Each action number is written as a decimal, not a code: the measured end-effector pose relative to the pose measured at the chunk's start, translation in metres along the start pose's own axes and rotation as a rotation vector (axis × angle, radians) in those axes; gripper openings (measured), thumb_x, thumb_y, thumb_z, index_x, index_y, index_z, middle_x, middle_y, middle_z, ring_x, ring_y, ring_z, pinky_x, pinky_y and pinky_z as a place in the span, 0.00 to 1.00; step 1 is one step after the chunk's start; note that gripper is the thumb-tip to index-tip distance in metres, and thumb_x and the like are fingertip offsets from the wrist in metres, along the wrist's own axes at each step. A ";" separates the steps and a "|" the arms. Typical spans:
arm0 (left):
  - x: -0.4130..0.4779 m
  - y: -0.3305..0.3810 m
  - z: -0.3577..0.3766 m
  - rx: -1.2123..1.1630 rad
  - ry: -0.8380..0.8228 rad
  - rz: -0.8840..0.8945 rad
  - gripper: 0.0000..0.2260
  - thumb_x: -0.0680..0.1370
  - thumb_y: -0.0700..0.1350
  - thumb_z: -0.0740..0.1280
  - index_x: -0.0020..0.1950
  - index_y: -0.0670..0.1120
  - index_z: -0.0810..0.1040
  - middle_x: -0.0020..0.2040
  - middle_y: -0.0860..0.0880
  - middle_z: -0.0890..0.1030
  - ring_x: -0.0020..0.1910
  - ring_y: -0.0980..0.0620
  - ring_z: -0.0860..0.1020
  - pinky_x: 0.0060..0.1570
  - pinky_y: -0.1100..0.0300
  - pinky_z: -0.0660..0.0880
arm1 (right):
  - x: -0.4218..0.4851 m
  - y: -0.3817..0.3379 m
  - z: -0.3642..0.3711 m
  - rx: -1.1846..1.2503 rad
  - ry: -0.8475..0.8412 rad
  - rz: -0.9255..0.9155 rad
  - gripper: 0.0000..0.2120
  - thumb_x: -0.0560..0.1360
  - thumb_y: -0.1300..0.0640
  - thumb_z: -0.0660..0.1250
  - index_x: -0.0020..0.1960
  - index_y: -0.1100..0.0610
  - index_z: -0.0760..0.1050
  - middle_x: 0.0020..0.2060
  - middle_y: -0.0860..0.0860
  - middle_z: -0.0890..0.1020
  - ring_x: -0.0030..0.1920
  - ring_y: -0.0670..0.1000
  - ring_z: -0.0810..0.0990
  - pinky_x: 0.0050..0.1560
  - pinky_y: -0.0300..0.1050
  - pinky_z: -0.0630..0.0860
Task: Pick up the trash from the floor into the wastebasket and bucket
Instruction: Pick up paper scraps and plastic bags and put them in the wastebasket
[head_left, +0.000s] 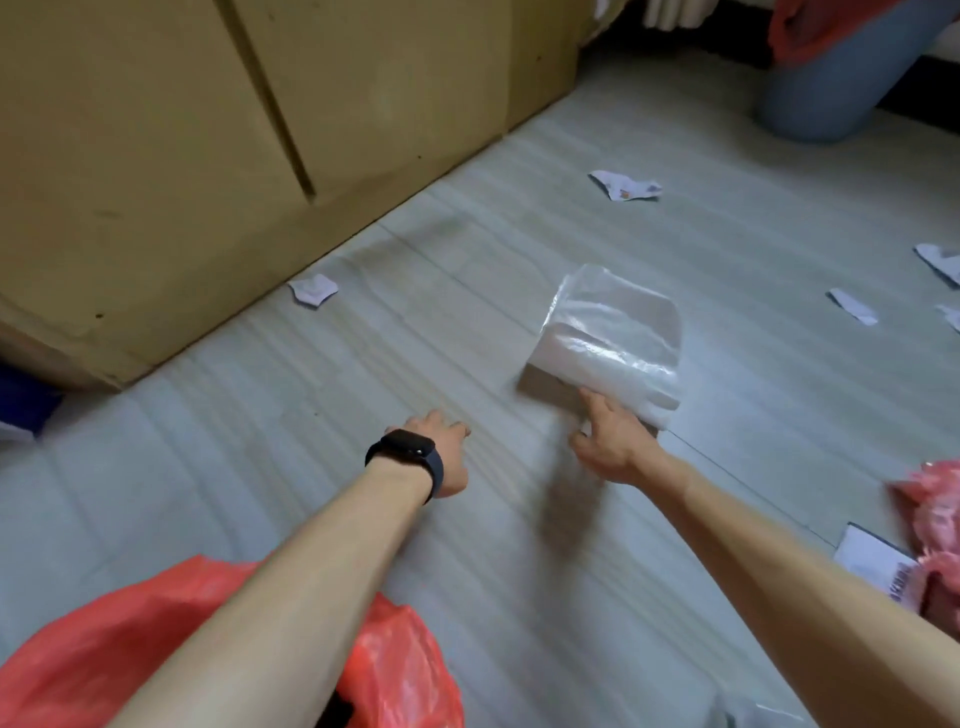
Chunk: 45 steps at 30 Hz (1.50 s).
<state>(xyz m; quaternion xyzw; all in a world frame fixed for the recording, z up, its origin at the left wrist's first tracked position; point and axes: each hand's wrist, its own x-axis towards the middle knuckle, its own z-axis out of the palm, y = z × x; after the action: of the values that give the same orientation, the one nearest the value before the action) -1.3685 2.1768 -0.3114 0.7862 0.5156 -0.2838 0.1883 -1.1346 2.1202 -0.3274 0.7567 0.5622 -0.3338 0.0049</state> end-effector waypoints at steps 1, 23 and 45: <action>0.009 -0.002 0.005 0.010 -0.039 -0.005 0.29 0.77 0.49 0.60 0.78 0.56 0.59 0.77 0.45 0.60 0.72 0.40 0.66 0.69 0.45 0.68 | 0.012 0.000 -0.001 0.001 -0.006 0.007 0.35 0.78 0.53 0.60 0.81 0.56 0.50 0.79 0.57 0.58 0.75 0.61 0.64 0.74 0.50 0.62; 0.146 -0.177 -0.058 -0.159 0.288 -0.365 0.27 0.78 0.53 0.61 0.77 0.55 0.60 0.81 0.44 0.44 0.76 0.39 0.58 0.71 0.45 0.62 | 0.092 -0.014 0.069 -0.296 0.159 -0.167 0.34 0.80 0.46 0.42 0.77 0.68 0.57 0.77 0.65 0.58 0.77 0.68 0.57 0.73 0.64 0.63; 0.077 0.015 -0.010 -0.239 0.249 0.085 0.15 0.76 0.49 0.63 0.60 0.59 0.82 0.59 0.45 0.82 0.58 0.40 0.79 0.58 0.55 0.76 | 0.079 -0.007 0.047 -0.165 0.314 -0.243 0.14 0.79 0.59 0.61 0.62 0.62 0.75 0.62 0.56 0.77 0.60 0.64 0.72 0.55 0.58 0.78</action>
<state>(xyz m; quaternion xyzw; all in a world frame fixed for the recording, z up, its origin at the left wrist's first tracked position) -1.3284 2.2309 -0.3530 0.8085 0.5312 -0.1126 0.2270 -1.1527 2.1716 -0.4013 0.7231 0.6685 -0.1626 -0.0609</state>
